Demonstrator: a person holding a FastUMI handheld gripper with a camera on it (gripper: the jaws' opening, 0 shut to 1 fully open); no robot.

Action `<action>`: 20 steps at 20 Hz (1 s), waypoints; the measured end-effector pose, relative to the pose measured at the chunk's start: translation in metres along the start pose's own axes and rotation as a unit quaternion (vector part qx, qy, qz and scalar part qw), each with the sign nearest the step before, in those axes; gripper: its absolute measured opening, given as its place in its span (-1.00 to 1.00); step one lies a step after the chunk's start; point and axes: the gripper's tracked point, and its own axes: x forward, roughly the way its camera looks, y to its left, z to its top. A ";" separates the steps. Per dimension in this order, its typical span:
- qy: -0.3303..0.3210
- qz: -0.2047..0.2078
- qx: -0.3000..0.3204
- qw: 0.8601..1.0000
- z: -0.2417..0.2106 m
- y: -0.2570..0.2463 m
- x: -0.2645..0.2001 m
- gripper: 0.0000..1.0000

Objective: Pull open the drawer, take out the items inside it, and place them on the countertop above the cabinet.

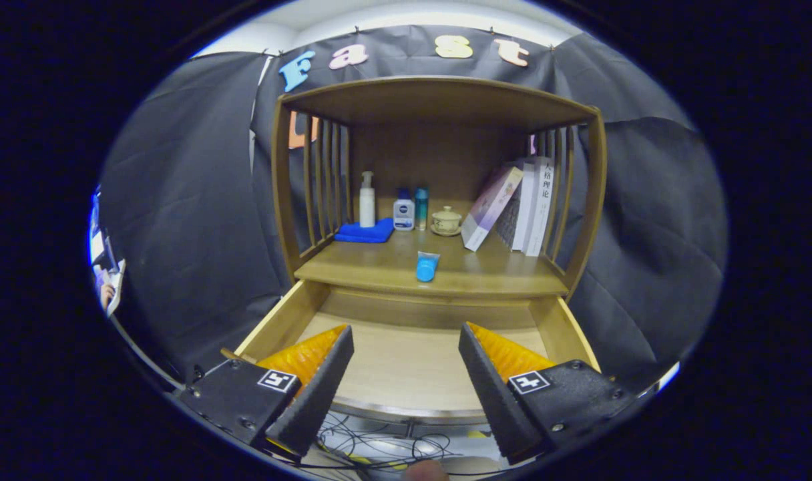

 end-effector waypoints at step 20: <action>-0.093 -0.012 0.014 0.995 -0.137 0.002 -0.002 1.00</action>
